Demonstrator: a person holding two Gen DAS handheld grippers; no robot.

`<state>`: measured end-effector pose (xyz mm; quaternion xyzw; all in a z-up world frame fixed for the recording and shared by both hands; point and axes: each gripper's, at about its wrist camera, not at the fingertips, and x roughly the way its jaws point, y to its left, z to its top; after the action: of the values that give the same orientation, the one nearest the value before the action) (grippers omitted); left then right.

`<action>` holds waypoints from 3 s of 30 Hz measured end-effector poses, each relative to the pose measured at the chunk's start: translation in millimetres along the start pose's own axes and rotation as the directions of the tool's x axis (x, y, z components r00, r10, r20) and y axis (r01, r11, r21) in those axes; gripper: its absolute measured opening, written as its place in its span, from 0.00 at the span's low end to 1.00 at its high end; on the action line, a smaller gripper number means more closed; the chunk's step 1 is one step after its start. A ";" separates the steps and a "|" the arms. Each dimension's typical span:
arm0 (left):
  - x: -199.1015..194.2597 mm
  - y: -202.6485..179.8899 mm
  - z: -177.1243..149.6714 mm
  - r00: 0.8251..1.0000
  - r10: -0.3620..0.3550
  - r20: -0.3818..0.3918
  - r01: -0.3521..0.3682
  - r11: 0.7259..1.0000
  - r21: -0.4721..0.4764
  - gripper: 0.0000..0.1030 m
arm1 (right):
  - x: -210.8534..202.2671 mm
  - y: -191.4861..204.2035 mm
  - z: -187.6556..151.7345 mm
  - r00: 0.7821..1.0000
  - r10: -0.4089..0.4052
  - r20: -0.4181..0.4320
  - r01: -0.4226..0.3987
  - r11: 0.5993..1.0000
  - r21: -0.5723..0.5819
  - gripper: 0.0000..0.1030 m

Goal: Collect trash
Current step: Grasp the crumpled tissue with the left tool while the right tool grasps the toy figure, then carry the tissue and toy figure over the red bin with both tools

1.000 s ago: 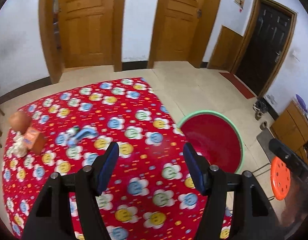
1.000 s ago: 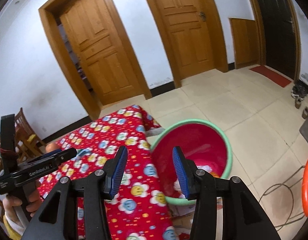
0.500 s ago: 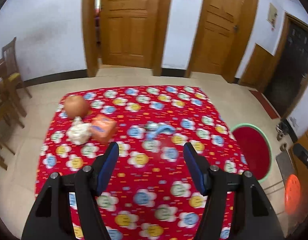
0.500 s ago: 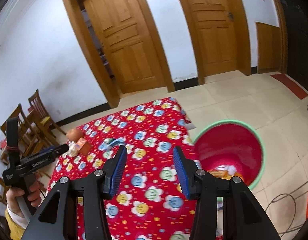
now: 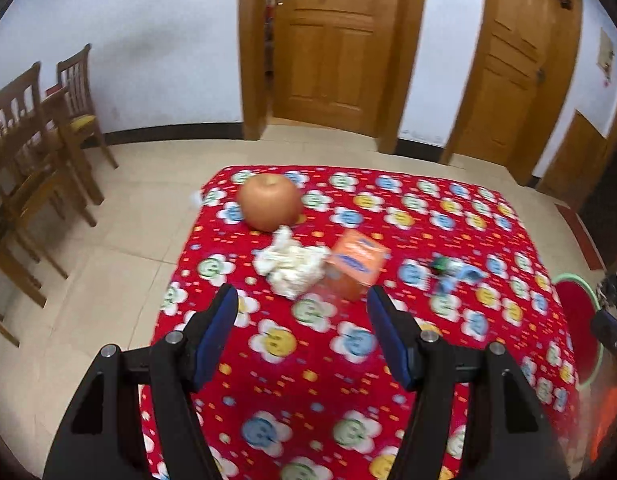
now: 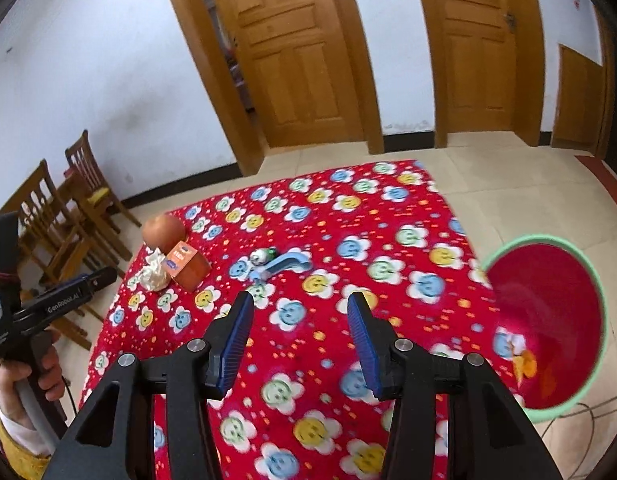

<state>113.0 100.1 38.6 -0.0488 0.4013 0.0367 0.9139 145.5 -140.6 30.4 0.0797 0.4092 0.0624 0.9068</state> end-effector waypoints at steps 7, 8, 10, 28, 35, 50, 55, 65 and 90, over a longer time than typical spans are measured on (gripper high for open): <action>37.8 22.2 2.4 1.000 0.018 -0.023 -0.020 0.998 -0.063 0.65 | 43.3 18.7 9.9 1.000 -0.018 -0.017 0.017 0.999 -0.028 0.49; 43.6 23.9 2.5 0.999 0.014 -0.030 -0.016 0.997 -0.073 0.65 | 50.2 20.0 11.5 1.000 -0.018 -0.022 0.017 0.999 -0.027 0.49; 53.2 26.7 2.4 0.999 0.003 -0.037 -0.007 0.995 -0.096 0.65 | 61.9 21.7 14.4 0.999 -0.016 -0.035 0.015 1.000 -0.024 0.49; 111.9 30.1 -5.5 0.997 -0.036 -0.074 0.023 0.986 -0.166 0.58 | 163.5 51.0 31.1 0.995 -0.028 -0.096 0.013 0.988 -0.153 0.48; 117.2 22.7 -7.3 0.993 -0.087 -0.084 0.073 0.986 -0.152 0.46 | 171.0 47.6 30.4 0.993 -0.038 -0.109 0.016 0.982 -0.188 0.48; 115.0 24.9 -7.8 0.987 -0.142 -0.078 0.128 0.978 -0.163 0.27 | 147.3 37.6 26.1 0.996 -0.008 -0.091 -0.008 0.983 -0.182 0.29; 109.8 26.4 -7.5 0.987 -0.146 -0.063 0.133 0.977 -0.168 0.25 | 128.0 27.6 25.3 0.998 0.009 -0.062 -0.018 0.990 -0.143 0.29; 78.3 22.1 -5.6 0.989 -0.145 0.014 0.145 0.979 -0.146 0.25 | 81.1 5.1 21.6 0.999 0.030 -0.010 -0.031 0.997 -0.077 0.29; -1.4 -57.9 -19.0 0.962 -0.273 0.023 0.274 0.961 -0.025 0.25 | -35.7 -63.1 -2.6 0.990 -0.088 0.110 0.084 0.996 0.039 0.29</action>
<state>104.4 40.3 30.3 -0.1160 0.3810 -0.0837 0.9134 123.2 -208.6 42.4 0.0810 0.3619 0.0116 0.9286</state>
